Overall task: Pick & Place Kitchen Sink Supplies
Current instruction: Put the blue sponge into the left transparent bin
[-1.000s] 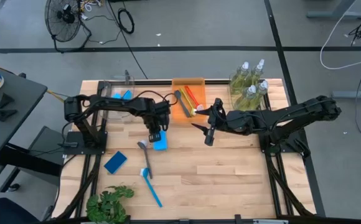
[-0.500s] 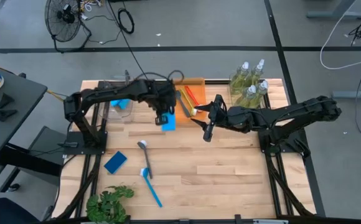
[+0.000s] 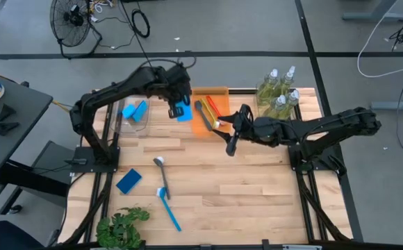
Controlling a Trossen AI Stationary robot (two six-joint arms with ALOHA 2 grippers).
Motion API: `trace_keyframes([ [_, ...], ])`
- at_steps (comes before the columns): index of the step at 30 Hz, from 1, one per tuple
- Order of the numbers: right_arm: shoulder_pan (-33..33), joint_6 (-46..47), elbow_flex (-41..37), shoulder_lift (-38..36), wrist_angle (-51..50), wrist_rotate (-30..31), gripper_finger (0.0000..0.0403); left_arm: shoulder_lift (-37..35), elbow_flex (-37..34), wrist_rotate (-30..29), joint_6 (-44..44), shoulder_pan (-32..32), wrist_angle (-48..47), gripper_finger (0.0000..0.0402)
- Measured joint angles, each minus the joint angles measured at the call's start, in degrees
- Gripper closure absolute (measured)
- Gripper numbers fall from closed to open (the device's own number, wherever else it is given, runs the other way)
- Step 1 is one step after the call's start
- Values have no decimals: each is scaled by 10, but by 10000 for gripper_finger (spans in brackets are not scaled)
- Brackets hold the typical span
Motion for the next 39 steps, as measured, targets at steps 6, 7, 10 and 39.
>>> trace_keyframes([
  [6, -18, 0, 0, 0, -5, 0, 163, 0, 27, -52, -46, 32, -65, 401],
  [7, -21, 0, 0, 0, -5, 0, 163, 0, 24, -58, -56, 38, -72, 401],
  [10, -26, 0, 0, 0, -5, 0, 163, -9, 7, -59, -74, 58, -80, 401],
  [39, -51, -1, 0, 0, -14, 0, 163, -180, -240, -170, -90, 211, -105, 401],
])
